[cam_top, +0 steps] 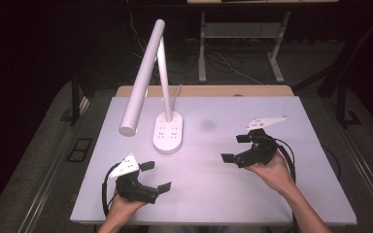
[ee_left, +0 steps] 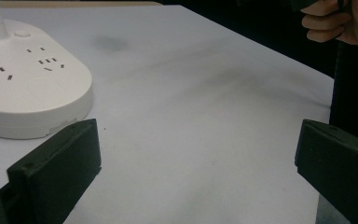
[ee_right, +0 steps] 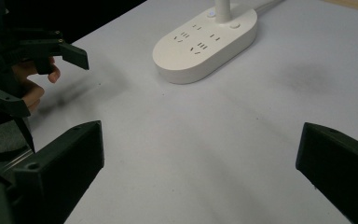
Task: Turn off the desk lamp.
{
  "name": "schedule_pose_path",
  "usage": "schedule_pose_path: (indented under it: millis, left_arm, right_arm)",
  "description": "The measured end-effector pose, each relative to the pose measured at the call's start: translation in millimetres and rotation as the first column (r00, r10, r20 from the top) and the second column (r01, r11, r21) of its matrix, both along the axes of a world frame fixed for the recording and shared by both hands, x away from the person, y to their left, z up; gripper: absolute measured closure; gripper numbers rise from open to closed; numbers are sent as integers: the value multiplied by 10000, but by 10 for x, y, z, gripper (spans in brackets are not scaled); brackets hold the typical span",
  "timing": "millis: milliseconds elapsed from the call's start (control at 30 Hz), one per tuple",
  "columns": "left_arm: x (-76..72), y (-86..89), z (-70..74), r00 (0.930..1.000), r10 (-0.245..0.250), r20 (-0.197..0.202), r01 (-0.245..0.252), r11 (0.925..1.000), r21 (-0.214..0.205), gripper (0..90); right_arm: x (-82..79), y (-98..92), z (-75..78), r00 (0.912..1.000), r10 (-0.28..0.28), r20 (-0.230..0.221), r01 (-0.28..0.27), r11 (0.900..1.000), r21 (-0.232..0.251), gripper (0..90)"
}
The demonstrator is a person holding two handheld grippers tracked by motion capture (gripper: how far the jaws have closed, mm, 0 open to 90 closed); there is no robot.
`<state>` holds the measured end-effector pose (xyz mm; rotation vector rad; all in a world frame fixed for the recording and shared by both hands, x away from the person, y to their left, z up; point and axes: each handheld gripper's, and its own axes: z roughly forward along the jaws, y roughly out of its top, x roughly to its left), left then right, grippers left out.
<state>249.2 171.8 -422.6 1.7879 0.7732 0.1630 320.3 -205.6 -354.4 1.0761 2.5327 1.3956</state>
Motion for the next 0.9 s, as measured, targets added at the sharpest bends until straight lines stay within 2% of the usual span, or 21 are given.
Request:
schedule_pose_path:
  millis: [233, 700, 900]
  left_arm:
    - [-2, 10, 5, 10000, 29, 11, -29, 10000, -45, 0]
    - [4, 10, 2, 10000, -3, -12, 3, 10000, -71, 0]
    - [9, 14, 0, 10000, 4, -24, -4, 9999, -101, 0]
  right_arm:
    - [138, 132, 62, 9999, 120, 110, -118, 9998, -136, 8]
    - [448, 332, 118, 9995, 279, -171, -282, 9995, -140, 8]
    - [609, 407, 131, 9991, 343, -253, -351, 9988, -337, 8]
